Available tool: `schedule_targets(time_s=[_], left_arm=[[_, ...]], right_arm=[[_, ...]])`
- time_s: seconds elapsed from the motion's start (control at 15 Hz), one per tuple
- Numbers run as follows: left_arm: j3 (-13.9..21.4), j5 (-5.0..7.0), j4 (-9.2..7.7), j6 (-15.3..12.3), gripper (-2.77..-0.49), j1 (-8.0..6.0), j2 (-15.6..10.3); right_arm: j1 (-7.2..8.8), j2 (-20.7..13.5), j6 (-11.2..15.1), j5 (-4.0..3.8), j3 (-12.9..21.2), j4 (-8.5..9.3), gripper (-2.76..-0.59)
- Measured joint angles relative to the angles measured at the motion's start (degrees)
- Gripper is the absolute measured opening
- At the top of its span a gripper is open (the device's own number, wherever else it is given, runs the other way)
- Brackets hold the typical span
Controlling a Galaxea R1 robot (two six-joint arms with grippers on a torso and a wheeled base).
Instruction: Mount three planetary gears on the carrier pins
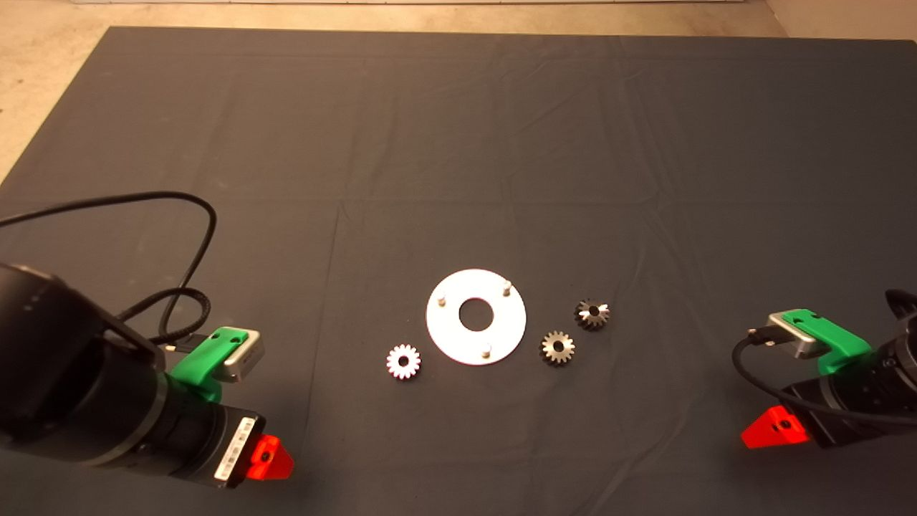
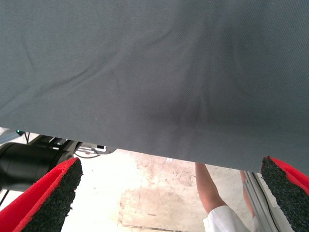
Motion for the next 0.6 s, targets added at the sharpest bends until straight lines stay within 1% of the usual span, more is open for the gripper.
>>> schedule_targets(time_s=[0.2,0.27,0.33,0.4,0.47,0.53,0.6], left_arm=[[0.0,0.05,-0.02,-0.2,-0.51,0.00,0.4],[-0.2,0.13,-0.04,-0.3,-0.51,0.00,1.4],[-1.2,0.16,-0.39,-0.3,-0.51,0.00,3.7],[-3.5,0.20,-0.39,-0.5,-0.51,0.00,7.0],[-6.8,0.17,-0.37,-0.9,-0.51,0.00,11.3],[-10.0,0.04,-0.20,-1.9,-0.51,0.00,15.3],[-12.7,-0.30,-0.09,-3.4,-0.51,0.00,18.1]], right_arm=[[0.00,0.0,0.0,-0.03,0.0,-0.09,-0.60],[0.00,0.0,0.0,-0.03,0.0,-0.11,-0.60],[0.00,0.0,0.0,0.01,0.0,-0.11,-0.60],[0.00,0.1,0.0,0.00,0.0,-0.11,-0.60],[0.00,0.2,0.0,-0.03,0.0,-0.13,-0.60],[0.00,0.3,0.0,0.02,0.0,-0.16,-0.60],[0.00,0.3,0.0,0.00,0.0,-0.18,-0.60]])
